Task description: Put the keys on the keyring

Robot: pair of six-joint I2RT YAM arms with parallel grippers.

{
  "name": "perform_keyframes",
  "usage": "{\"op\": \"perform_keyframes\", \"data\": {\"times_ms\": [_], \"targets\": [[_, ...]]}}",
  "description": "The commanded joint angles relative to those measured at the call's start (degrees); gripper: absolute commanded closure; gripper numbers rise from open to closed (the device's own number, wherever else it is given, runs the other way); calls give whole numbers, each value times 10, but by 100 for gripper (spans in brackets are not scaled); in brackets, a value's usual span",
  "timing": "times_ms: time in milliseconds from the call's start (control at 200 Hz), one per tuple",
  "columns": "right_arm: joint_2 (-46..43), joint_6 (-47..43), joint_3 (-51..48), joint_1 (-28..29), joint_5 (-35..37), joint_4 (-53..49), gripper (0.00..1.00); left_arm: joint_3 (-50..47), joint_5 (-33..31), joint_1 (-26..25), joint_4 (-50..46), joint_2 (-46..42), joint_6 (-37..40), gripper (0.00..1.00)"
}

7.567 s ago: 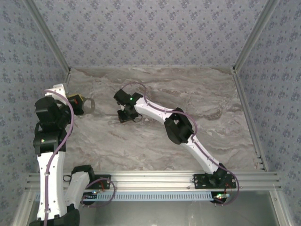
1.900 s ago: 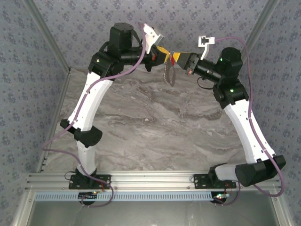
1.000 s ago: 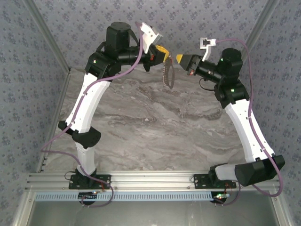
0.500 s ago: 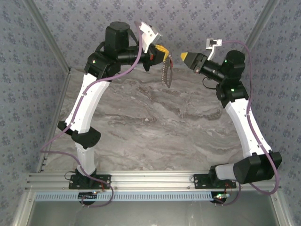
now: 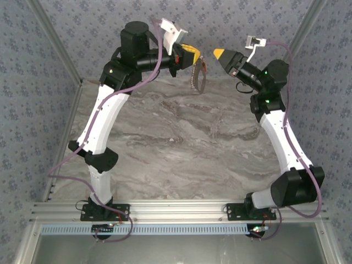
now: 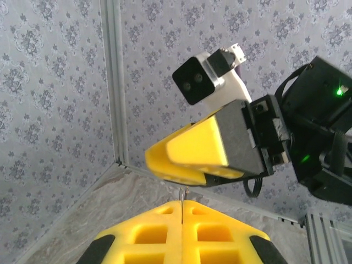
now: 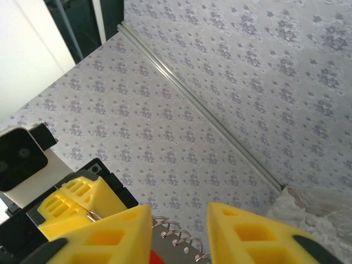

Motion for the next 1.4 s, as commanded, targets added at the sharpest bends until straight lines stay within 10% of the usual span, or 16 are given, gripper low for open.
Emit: {"op": "perform_keyframes", "data": {"times_ms": [0, 420, 794, 1399], "targets": [[10, 39, -2, 19, -11, 61, 74, 15, 16, 2, 56, 10, -27, 100], [-17, 7, -43, 45, -23, -1, 86, 17, 13, 5, 82, 20, -39, 100], [-64, -4, -59, -62, -6, -39, 73, 17, 37, 17, 114, 28, -71, 100], [27, 76, 72, -41, -25, 94, 56, 17, 97, 32, 239, 63, -195, 100]]}}
